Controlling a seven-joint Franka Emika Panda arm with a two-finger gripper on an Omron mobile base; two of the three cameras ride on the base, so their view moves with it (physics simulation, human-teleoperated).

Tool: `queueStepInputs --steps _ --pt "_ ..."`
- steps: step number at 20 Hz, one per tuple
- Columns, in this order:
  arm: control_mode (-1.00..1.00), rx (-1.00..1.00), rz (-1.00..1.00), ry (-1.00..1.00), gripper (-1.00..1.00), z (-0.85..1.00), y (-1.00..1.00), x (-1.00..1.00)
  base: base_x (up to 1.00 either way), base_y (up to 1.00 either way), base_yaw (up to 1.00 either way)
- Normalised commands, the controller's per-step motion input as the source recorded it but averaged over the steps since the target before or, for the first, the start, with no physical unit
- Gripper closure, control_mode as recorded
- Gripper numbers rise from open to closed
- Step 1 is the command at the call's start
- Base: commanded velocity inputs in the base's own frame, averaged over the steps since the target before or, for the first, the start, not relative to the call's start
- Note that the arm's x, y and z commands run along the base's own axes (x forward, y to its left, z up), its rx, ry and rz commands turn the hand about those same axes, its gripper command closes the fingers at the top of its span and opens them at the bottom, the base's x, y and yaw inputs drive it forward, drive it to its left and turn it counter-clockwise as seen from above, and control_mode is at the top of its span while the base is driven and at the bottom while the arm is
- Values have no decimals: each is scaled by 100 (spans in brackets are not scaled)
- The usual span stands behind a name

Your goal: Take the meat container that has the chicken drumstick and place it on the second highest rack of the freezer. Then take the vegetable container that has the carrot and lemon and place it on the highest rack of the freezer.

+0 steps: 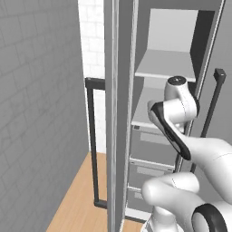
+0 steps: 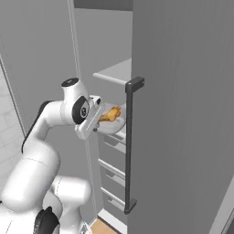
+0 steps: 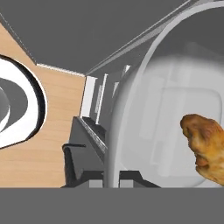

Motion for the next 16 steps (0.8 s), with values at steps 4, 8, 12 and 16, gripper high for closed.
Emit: queueStepInputs --steps 4,8,12,16 --pt "-100 -3 -1 -1 100 -16 0 69 0 0 0" --pt "-100 -2 0 0 100 -19 -3 62 0 0 0" --pt "-100 0 0 0 100 -9 -24 54 0 0 0" --pt "-100 0 0 0 100 -27 -34 39 0 0 0"
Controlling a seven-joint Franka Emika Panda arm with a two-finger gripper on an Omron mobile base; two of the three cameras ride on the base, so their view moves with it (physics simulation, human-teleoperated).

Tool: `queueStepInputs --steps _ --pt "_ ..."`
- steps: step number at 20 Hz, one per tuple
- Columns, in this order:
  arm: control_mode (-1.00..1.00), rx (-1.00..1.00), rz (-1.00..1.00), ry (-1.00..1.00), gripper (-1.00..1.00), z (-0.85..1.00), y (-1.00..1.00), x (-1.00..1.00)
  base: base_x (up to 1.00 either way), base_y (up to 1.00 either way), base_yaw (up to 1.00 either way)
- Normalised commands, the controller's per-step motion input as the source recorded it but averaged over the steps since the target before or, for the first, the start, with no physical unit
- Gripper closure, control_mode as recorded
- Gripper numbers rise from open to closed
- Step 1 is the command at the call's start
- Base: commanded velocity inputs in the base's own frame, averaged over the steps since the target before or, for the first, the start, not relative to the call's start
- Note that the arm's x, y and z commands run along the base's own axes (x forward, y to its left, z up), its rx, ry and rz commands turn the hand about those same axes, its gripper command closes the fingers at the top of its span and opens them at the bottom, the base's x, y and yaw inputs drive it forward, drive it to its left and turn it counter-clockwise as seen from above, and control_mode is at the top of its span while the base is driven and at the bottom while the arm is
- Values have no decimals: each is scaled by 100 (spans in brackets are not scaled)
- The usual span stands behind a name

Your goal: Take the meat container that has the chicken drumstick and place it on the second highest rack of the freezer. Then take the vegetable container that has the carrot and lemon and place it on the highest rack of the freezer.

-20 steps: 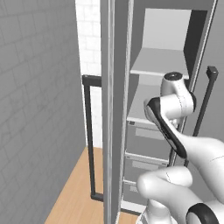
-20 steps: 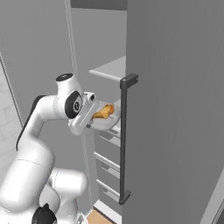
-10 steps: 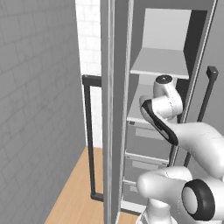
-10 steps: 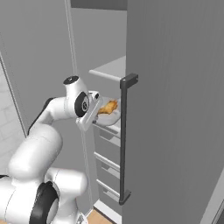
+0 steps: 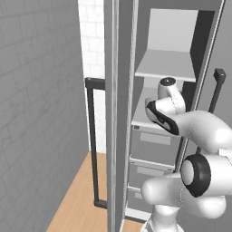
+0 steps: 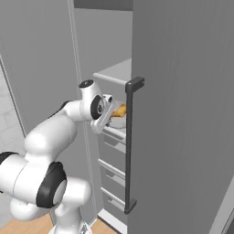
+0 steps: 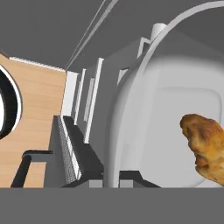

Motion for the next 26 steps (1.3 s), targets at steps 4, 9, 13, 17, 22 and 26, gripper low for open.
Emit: queueStepInputs --steps 4,9,13,17,22,26 --pt "-100 -2 0 0 100 -44 -23 25 0 0 0" --pt "-100 -3 0 0 100 -38 -17 25 0 0 0" --pt "-100 -3 0 0 100 -24 -11 44 0 0 0" --pt "-100 -1 0 0 100 -12 0 63 0 0 0" --pt "-100 0 0 0 100 -2 -5 62 0 0 0" --pt "-100 0 0 0 100 -8 -17 51 0 0 0"
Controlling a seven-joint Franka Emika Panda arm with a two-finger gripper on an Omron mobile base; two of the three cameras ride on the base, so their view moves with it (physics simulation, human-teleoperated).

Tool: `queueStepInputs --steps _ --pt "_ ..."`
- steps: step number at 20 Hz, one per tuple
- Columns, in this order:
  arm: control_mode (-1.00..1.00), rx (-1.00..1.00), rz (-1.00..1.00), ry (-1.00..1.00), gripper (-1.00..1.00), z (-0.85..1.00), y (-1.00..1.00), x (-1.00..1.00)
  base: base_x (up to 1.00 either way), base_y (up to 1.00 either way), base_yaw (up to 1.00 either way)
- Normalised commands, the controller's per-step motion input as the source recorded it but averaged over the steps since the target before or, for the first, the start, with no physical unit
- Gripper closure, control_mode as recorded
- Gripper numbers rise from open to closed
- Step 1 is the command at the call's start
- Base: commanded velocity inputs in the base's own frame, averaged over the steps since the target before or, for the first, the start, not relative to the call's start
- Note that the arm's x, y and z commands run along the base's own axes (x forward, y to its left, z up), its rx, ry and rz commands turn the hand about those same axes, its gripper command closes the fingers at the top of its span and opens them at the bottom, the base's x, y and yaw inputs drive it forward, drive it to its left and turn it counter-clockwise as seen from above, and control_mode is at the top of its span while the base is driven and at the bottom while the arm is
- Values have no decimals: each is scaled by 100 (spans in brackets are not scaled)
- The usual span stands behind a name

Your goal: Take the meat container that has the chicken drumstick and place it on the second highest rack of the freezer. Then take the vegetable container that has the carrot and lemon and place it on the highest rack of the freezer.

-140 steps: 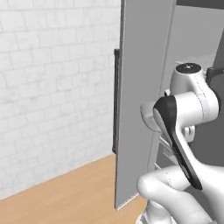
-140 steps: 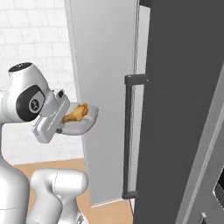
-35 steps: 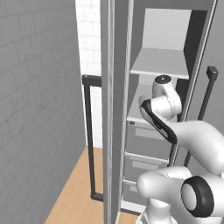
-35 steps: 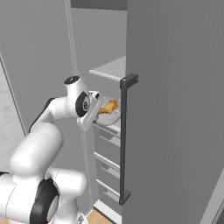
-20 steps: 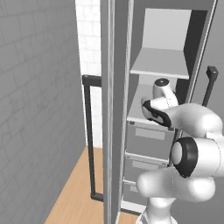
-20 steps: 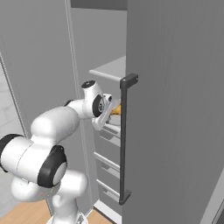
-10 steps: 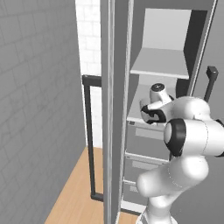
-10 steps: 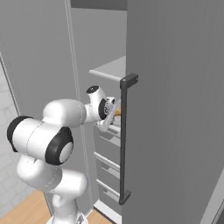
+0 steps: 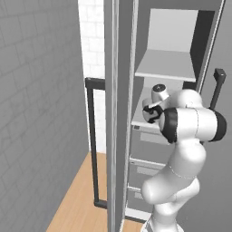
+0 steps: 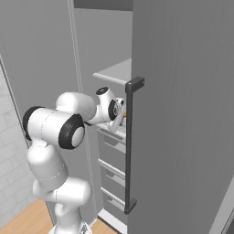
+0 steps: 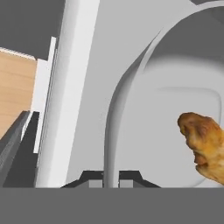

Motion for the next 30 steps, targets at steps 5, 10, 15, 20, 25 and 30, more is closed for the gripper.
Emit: queueStepInputs --steps 5,10,15,20,25,30 --pt "-100 0 0 0 100 -20 -29 42 0 0 0" --pt "-100 0 0 0 100 -27 -19 33 0 0 0" --pt "-100 0 0 0 100 -21 -9 29 0 0 0" --pt "-100 0 0 0 100 0 -1 4 0 0 0" --pt "-100 0 0 0 100 0 0 0 0 0 0" --pt "-100 0 0 0 -100 0 0 0 0 0 0"
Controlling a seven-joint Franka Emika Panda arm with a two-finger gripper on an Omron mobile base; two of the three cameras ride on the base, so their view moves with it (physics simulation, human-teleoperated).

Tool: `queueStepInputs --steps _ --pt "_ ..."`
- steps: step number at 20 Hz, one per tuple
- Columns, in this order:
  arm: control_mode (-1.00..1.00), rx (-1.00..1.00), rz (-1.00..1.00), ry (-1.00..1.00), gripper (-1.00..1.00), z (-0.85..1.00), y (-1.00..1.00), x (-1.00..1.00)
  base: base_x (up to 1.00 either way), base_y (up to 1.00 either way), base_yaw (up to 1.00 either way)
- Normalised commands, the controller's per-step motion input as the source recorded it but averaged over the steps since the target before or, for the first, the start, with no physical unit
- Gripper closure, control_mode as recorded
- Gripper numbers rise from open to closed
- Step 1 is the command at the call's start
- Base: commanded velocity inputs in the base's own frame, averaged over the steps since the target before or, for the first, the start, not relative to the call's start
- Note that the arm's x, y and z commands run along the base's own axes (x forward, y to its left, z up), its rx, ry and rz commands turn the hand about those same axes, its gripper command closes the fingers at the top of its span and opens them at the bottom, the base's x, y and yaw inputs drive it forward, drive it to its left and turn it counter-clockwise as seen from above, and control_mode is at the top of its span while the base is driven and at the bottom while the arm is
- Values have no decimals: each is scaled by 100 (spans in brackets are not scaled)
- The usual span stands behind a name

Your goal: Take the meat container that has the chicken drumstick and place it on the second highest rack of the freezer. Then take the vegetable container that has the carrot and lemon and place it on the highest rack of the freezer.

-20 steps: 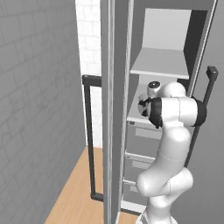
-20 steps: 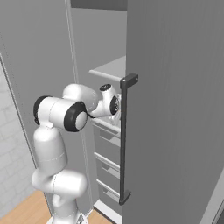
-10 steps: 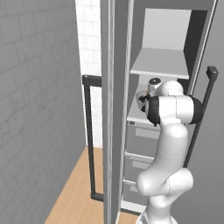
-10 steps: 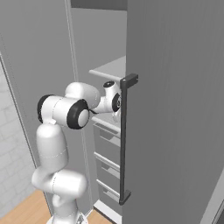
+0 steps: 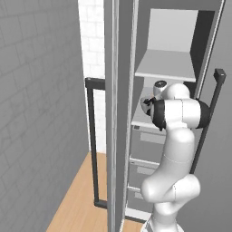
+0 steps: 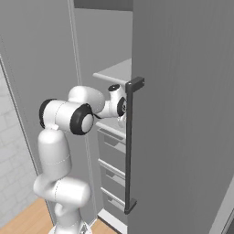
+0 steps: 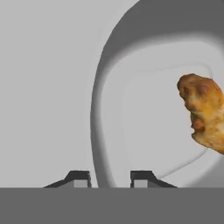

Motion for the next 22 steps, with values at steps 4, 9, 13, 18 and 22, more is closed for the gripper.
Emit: queueStepInputs --steps 4,9,13,18,22 --pt "-100 0 0 0 -100 0 0 0 0 0 0" --pt "-100 0 0 0 -100 0 0 0 0 0 0" --pt "-100 0 0 0 -100 2 0 -26 0 0 0" --pt "-100 0 0 0 -100 21 0 -29 0 0 0" --pt "-100 0 0 0 -100 42 0 -30 0 0 0"
